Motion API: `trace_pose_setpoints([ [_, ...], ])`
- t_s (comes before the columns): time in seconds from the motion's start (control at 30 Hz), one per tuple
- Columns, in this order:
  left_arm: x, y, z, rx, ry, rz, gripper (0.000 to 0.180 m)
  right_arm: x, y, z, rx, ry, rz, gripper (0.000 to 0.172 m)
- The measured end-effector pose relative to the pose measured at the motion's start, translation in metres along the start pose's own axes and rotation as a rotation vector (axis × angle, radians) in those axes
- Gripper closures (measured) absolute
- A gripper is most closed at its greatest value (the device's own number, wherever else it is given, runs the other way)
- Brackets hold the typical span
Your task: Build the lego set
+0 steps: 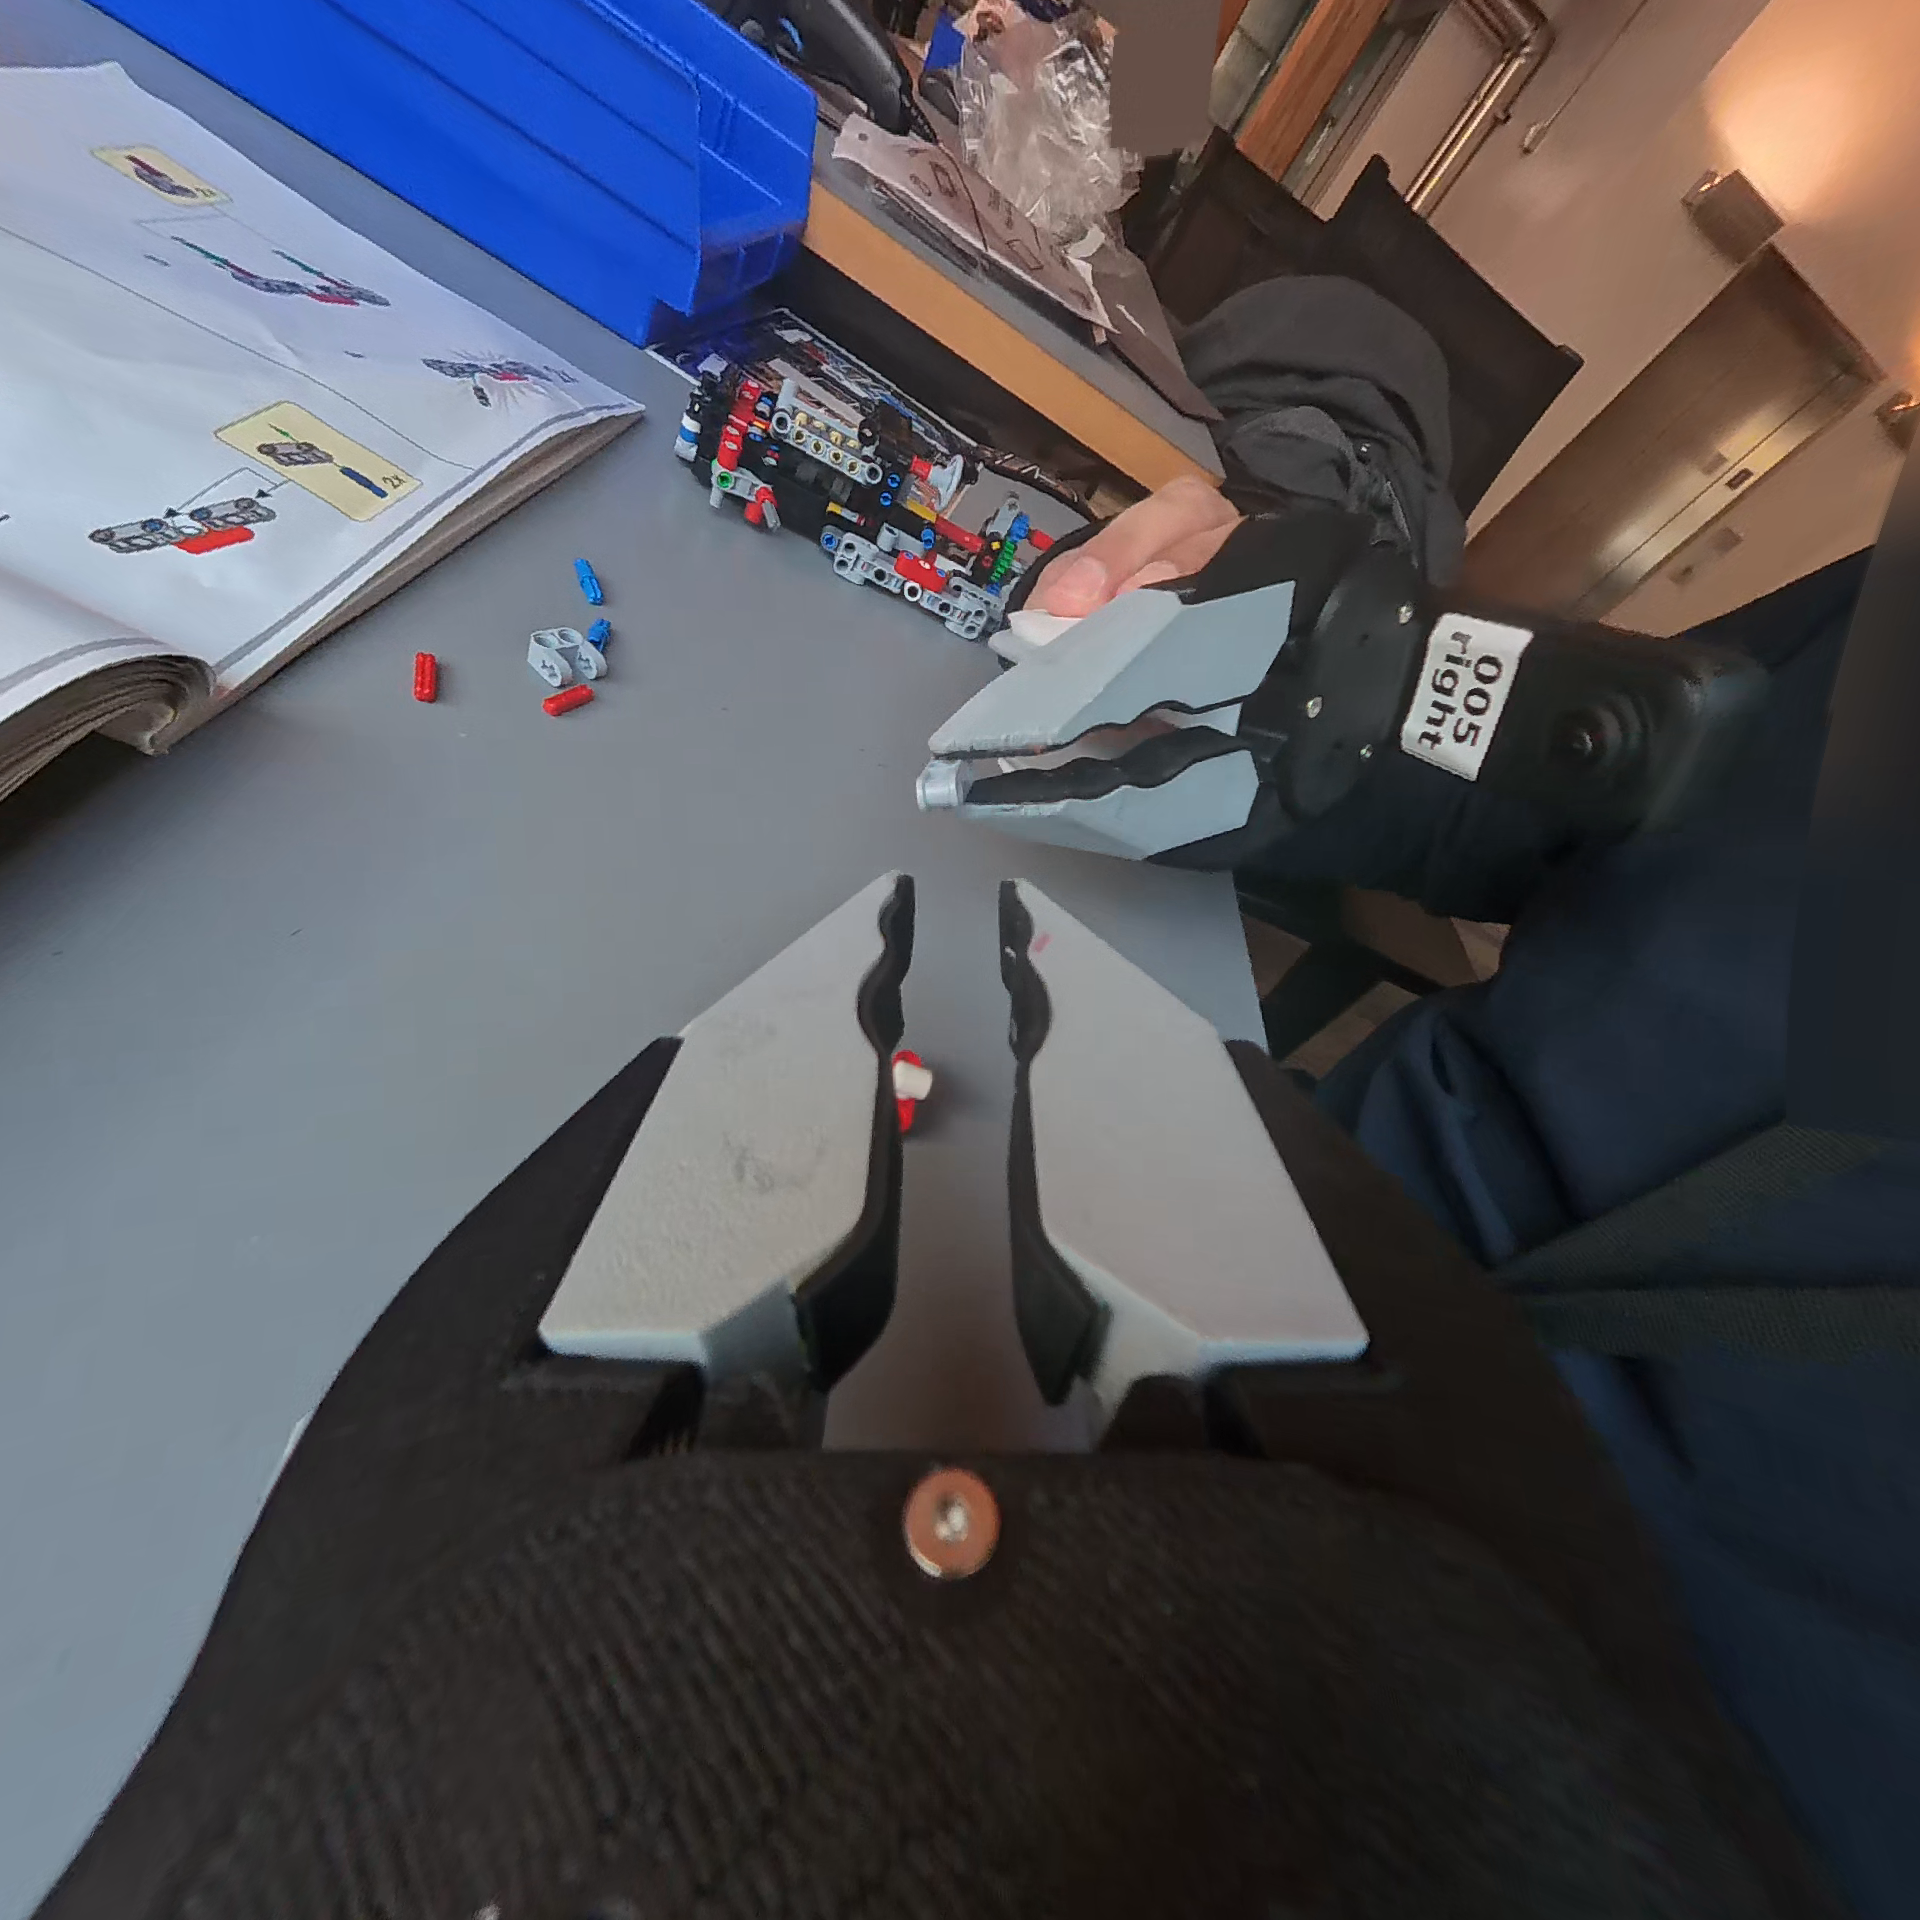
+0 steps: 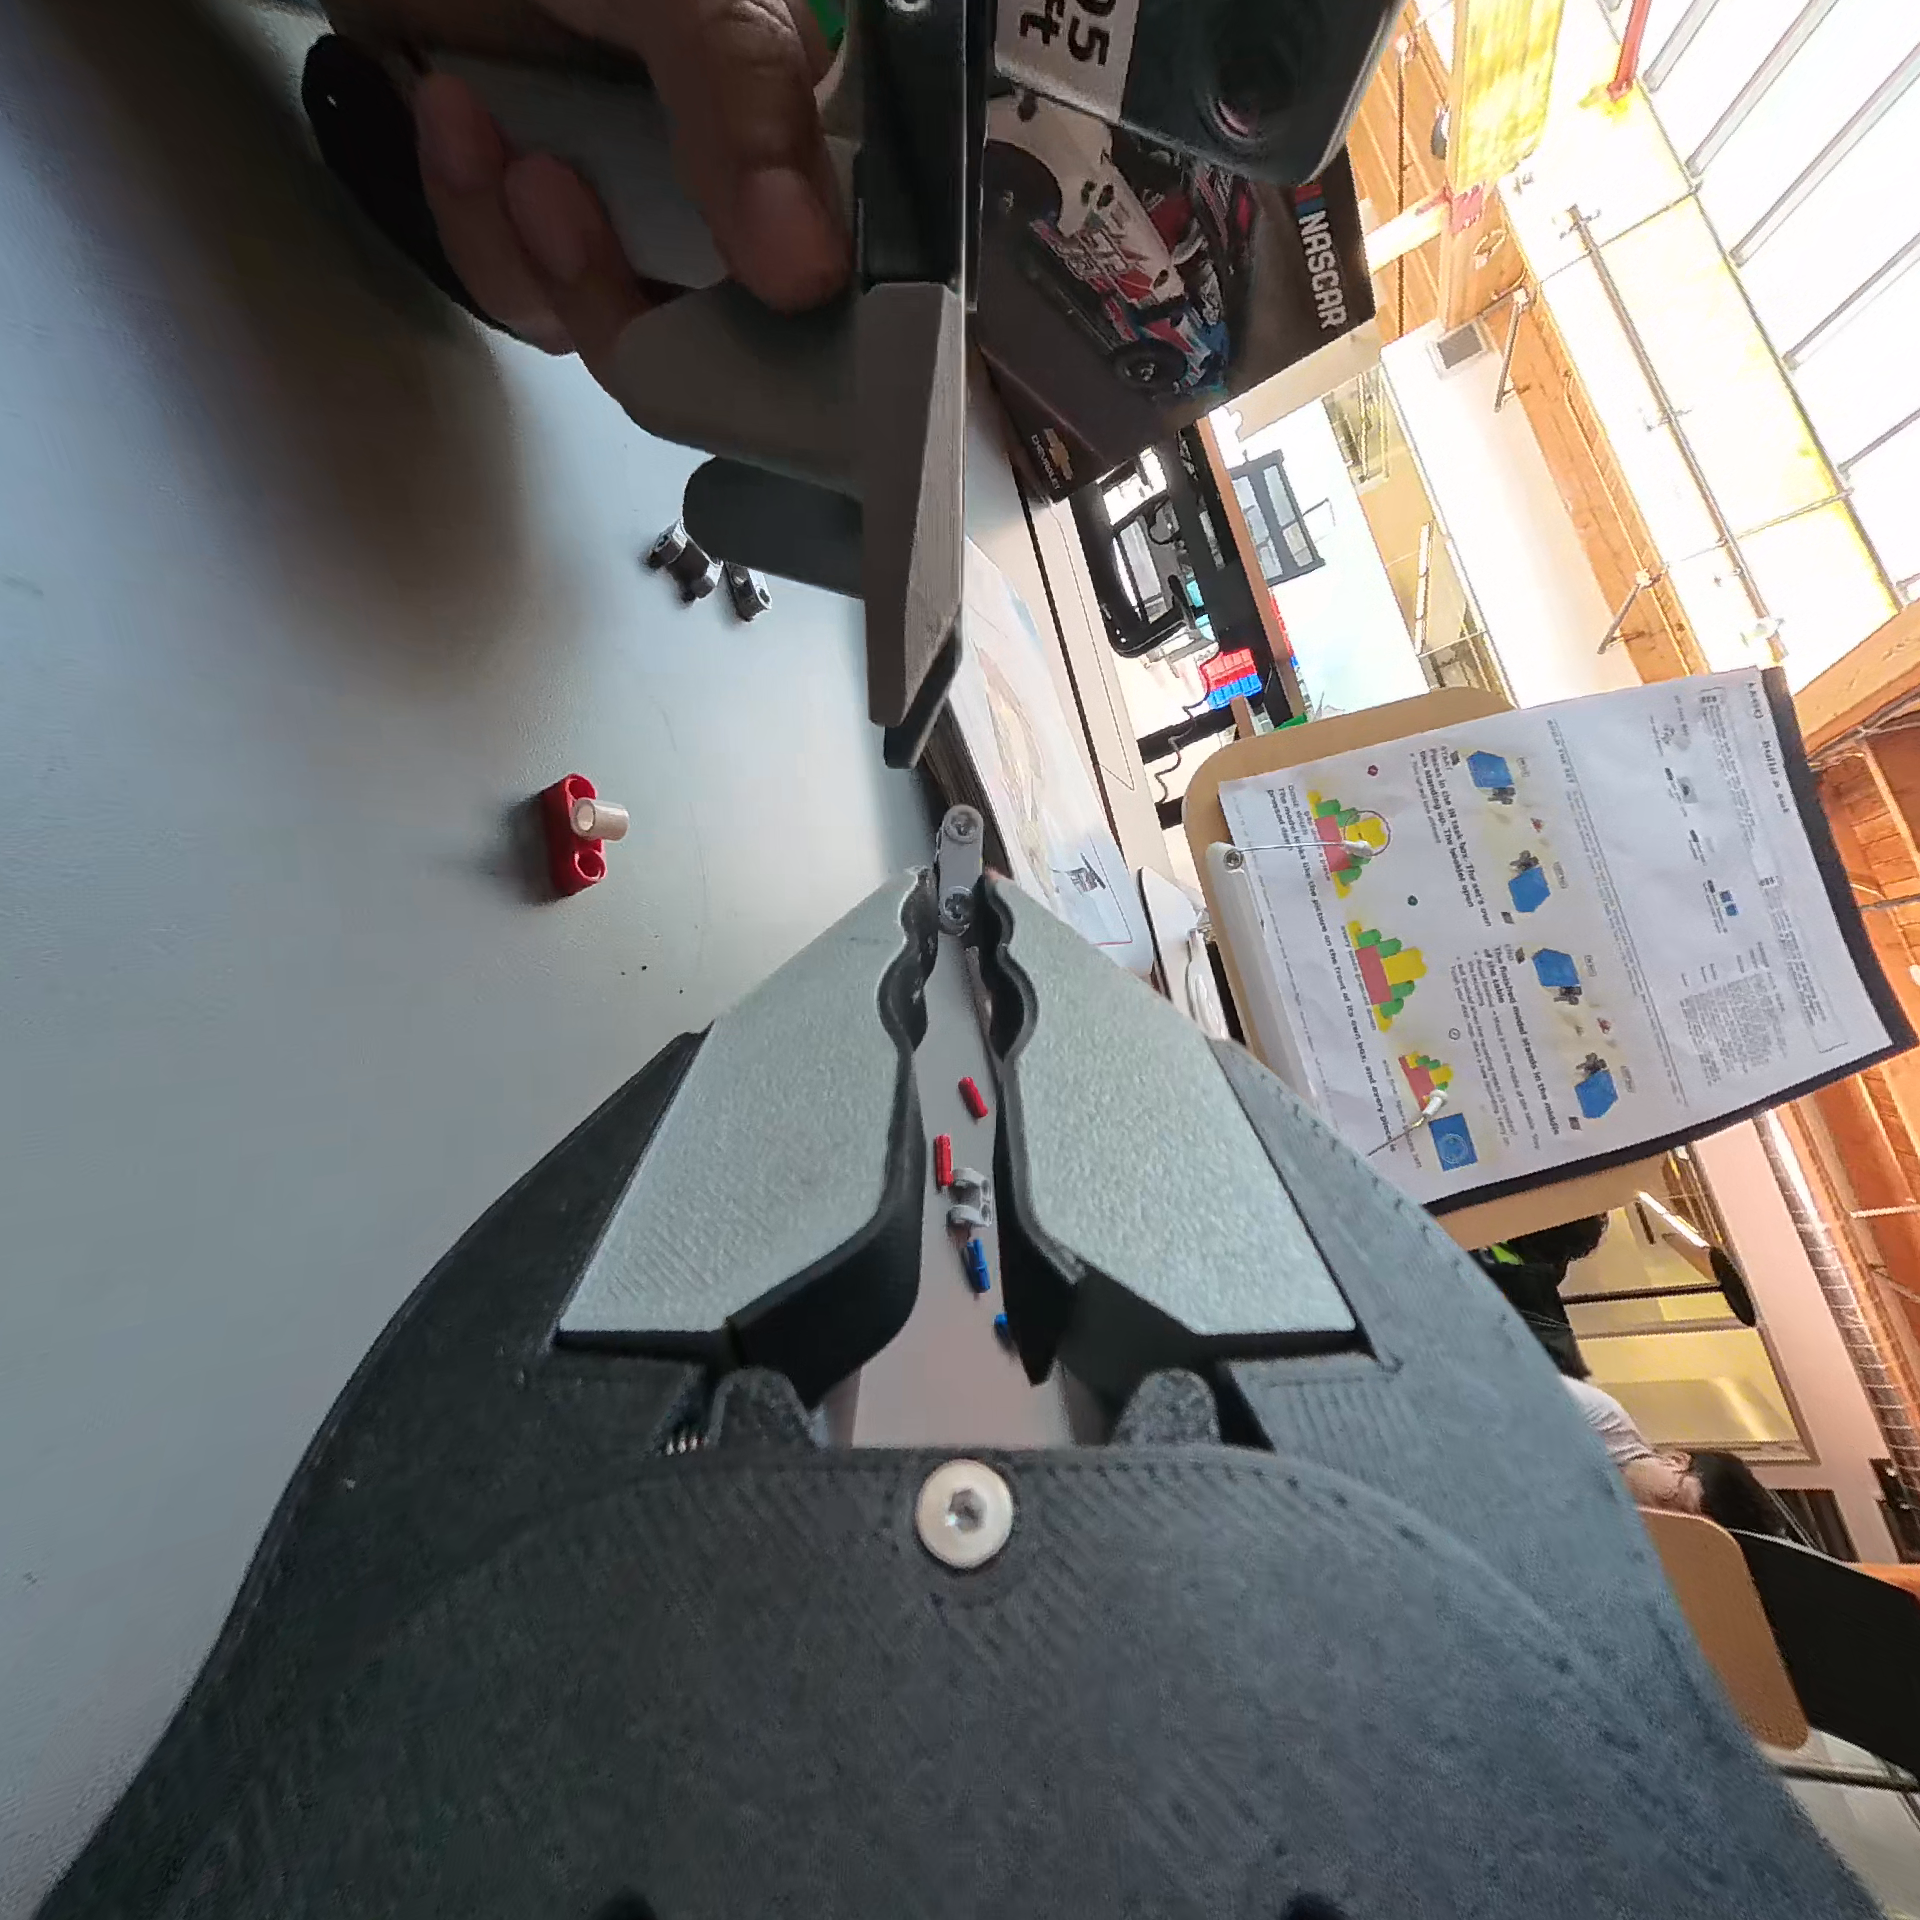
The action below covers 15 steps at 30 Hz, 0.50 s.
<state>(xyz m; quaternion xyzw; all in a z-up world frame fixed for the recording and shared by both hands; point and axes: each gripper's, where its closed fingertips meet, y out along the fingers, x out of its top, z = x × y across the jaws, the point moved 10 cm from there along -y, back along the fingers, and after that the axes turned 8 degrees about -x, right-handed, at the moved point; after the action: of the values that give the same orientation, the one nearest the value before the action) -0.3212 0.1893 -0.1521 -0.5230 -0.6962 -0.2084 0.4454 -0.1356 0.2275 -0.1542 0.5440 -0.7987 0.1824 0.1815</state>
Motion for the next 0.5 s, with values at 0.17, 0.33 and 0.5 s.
trace_pose_setpoints([
  [0.17,0.0001,0.0044,-0.0013,-0.018,-0.008,0.000,0.167,0.0045,-0.0014,0.0043,-0.009,-0.045,-0.021,0.167],
  [0.33,0.0006,0.0067,-0.0022,-0.031,-0.011,-0.005,0.169,0.0085,-0.0028,0.0085,0.016,-0.059,-0.049,0.167],
  [0.5,-0.0005,0.0079,-0.0059,0.002,0.072,0.034,0.174,0.0074,-0.0023,0.0078,0.086,0.025,-0.068,0.167],
])
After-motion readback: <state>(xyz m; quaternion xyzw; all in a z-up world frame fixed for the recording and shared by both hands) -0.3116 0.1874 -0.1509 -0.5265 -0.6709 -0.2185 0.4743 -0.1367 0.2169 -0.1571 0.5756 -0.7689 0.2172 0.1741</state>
